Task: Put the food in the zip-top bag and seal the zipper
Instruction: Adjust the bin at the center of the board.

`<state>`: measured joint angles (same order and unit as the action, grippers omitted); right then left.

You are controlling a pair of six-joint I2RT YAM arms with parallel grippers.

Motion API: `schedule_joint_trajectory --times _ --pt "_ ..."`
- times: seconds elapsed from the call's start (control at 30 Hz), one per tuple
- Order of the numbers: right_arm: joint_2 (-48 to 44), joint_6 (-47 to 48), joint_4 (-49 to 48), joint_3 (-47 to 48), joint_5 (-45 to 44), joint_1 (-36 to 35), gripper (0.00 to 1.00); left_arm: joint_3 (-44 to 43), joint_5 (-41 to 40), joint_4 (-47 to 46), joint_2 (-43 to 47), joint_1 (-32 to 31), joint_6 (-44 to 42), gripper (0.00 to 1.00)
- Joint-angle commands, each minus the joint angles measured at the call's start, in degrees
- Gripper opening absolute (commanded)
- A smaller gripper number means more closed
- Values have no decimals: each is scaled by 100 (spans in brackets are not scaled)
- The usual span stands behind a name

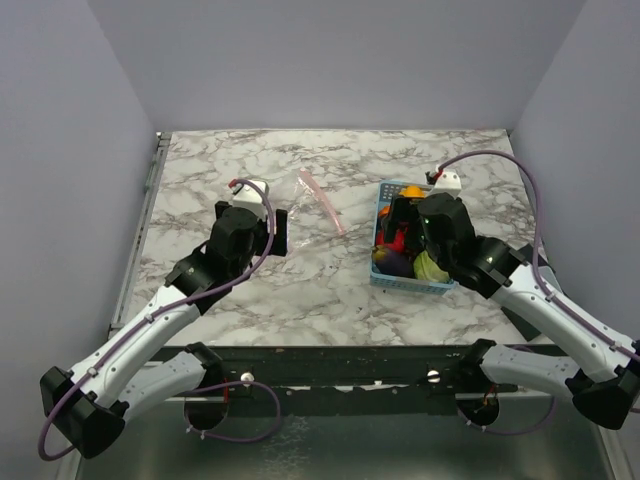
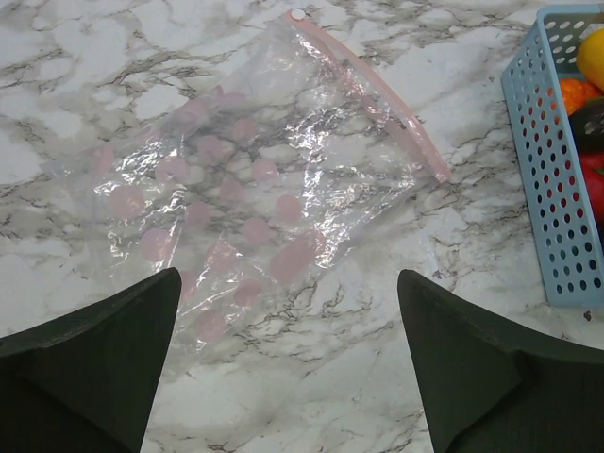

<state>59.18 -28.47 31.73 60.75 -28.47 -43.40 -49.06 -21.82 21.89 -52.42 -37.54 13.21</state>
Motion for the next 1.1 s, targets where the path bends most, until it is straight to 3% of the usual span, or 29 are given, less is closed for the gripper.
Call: schedule_joint_trajectory --times 0.0,0.23,0.5,0.87,1.07 --pt "24 46 -37 -112 5 -9 100 176 440 -216 38 36 -62 99" --pt "67 390 -434 -13 609 -5 100 93 345 -77 -93 36 -42 99" --pt "388 625 -255 642 562 -3 97 53 764 -80 -162 36 -99 99" --pt "971 584 -39 1380 361 -4 91 86 466 -64 189 37 -117 99" --pt "1265 386 -313 1317 508 -9 88 111 408 -63 279 38 -86 99"
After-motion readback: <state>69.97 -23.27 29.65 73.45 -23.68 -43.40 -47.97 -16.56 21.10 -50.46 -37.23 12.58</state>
